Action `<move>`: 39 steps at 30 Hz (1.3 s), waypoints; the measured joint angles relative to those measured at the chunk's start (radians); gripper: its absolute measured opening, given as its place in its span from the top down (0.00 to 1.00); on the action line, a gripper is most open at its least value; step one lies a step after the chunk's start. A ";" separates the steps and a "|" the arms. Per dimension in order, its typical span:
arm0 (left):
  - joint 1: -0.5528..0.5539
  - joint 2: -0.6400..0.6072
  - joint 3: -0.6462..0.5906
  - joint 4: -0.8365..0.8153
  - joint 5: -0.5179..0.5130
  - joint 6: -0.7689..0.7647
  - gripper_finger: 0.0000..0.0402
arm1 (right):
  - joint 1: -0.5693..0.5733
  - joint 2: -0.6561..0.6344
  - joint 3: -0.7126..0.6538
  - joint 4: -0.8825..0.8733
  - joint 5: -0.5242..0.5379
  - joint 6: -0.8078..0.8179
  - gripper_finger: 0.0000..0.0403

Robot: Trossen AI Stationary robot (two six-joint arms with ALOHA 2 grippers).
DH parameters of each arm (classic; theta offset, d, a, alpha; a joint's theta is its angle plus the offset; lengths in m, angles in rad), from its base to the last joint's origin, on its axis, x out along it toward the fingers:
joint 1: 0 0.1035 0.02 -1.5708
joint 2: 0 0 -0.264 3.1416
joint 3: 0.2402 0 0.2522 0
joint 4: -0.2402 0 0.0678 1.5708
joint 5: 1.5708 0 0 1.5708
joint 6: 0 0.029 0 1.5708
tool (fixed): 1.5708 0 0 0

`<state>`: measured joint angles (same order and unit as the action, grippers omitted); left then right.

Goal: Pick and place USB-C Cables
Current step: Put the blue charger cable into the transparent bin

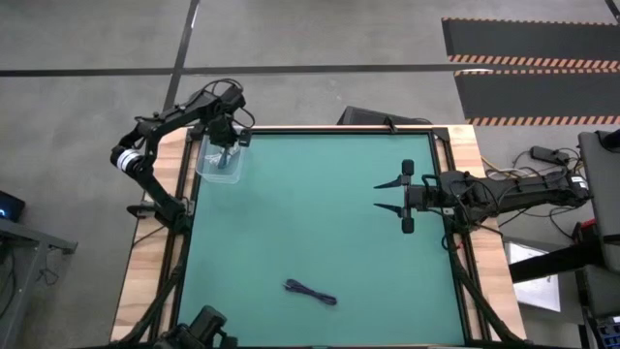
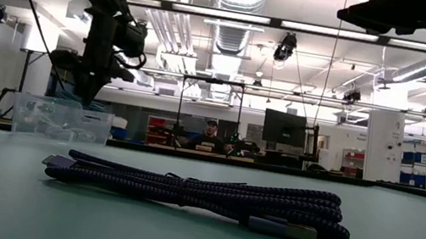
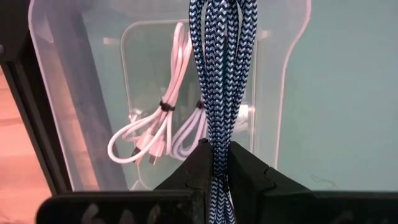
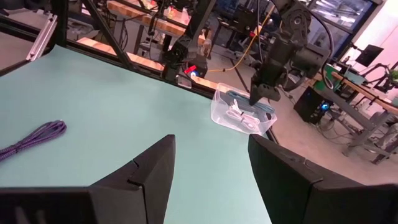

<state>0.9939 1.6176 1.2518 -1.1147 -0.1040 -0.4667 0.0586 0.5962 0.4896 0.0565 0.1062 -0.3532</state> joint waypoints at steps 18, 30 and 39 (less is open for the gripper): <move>0.000 0.000 -0.021 0.009 0.000 -0.023 0.95 | 0.000 0.000 0.000 0.000 0.000 -0.006 0.51; 0.000 0.000 -0.022 0.017 -0.003 -0.025 0.95 | 0.000 0.000 0.000 0.000 0.000 -0.006 0.51; 0.000 0.000 -0.056 0.042 -0.005 -0.026 0.95 | 0.000 0.000 0.000 0.000 0.000 -0.006 0.51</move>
<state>0.9936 1.6176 1.1958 -1.0725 -0.1093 -0.4931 0.0586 0.5964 0.4896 0.0566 0.1062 -0.3588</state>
